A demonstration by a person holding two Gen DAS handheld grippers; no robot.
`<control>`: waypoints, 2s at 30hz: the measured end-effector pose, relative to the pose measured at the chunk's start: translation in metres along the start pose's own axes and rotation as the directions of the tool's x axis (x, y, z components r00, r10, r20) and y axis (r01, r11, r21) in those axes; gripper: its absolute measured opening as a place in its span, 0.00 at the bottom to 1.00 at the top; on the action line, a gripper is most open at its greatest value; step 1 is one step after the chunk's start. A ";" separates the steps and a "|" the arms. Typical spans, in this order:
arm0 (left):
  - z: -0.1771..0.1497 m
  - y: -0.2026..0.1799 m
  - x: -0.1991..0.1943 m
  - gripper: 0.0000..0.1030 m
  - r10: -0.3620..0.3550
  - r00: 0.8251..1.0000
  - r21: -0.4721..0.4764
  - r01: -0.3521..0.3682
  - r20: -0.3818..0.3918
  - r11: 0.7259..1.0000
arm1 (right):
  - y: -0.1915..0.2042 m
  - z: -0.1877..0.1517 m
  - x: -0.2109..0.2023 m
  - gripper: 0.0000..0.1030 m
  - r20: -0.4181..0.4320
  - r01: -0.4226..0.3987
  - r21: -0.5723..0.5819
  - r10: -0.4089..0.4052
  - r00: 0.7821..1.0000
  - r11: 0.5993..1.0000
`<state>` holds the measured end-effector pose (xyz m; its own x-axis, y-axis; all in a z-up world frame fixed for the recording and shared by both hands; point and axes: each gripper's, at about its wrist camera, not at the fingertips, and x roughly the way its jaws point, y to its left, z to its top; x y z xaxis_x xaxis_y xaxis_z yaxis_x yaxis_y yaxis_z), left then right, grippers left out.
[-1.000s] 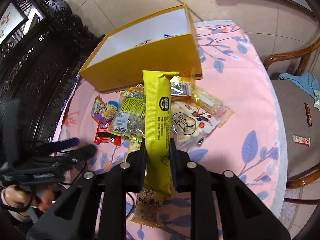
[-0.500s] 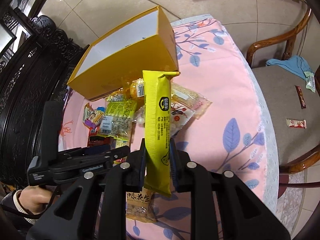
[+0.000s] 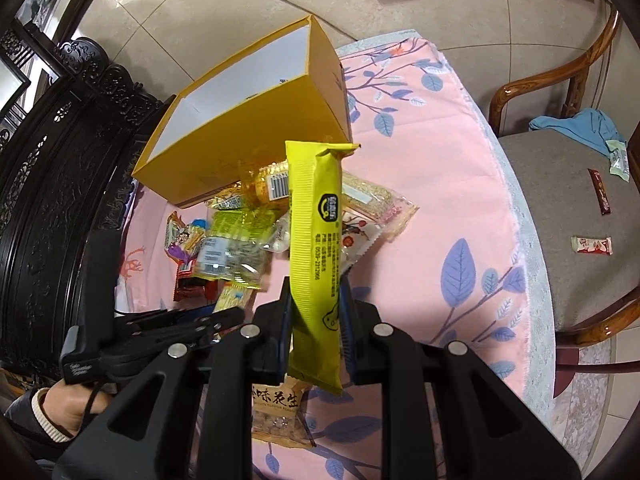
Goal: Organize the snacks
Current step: 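Grasp the clear seed-bar bag with the left tool while the right tool holds the yellow stick, then carry both snacks over the yellow box and open both tools to drop them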
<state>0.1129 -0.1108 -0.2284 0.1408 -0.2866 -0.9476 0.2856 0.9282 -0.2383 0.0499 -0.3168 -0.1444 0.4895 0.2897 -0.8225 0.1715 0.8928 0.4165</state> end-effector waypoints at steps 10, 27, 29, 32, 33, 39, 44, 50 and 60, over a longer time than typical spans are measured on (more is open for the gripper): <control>-0.026 0.033 -0.058 0.28 -0.055 0.995 -0.044 0.059 0.087 0.997 | 0.022 0.007 -0.003 0.21 0.006 -0.032 -0.050 0.032 0.999 0.998; -0.026 0.054 -0.173 0.28 -0.063 0.928 -0.059 0.091 0.367 0.994 | 0.069 0.029 -0.026 0.21 0.063 -0.082 -0.151 0.093 0.994 0.985; -0.020 0.054 -0.188 0.28 -0.068 0.910 -0.059 0.101 0.410 0.993 | 0.074 0.036 -0.032 0.21 0.084 -0.087 -0.161 0.101 0.991 0.983; -0.009 0.054 -0.205 0.28 -0.072 0.885 -0.052 0.107 0.459 0.993 | 0.081 0.052 -0.042 0.21 0.122 -0.091 -0.182 0.114 0.986 0.979; -0.003 0.053 -0.211 0.28 -0.070 0.874 -0.047 0.106 0.480 0.993 | 0.083 0.057 -0.044 0.21 0.132 -0.091 -0.189 0.117 0.984 0.978; 0.040 0.044 -0.236 0.28 -0.089 0.819 0.008 0.103 0.567 0.995 | 0.103 0.094 -0.055 0.21 0.213 -0.081 -0.246 0.135 0.968 0.966; 0.087 0.041 -0.243 0.28 -0.076 0.783 0.020 0.081 0.618 0.997 | 0.114 0.130 -0.053 0.21 0.296 -0.064 -0.274 0.147 0.944 0.960; 0.140 0.037 -0.237 0.28 -0.049 0.759 0.027 0.041 0.650 0.999 | 0.121 0.172 -0.038 0.21 0.347 -0.048 -0.293 0.153 0.925 0.955; 0.189 0.038 -0.207 0.75 0.064 0.770 -0.031 -0.058 0.635 0.998 | 0.126 0.212 0.003 0.48 0.341 -0.016 -0.292 0.120 0.932 0.956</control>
<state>0.2740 -0.0610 -0.0012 0.7289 -0.3115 -0.6096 0.2478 0.9502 -0.1892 0.2545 -0.2769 -0.0120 0.7687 0.2596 -0.5845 -0.0939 0.9498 0.2984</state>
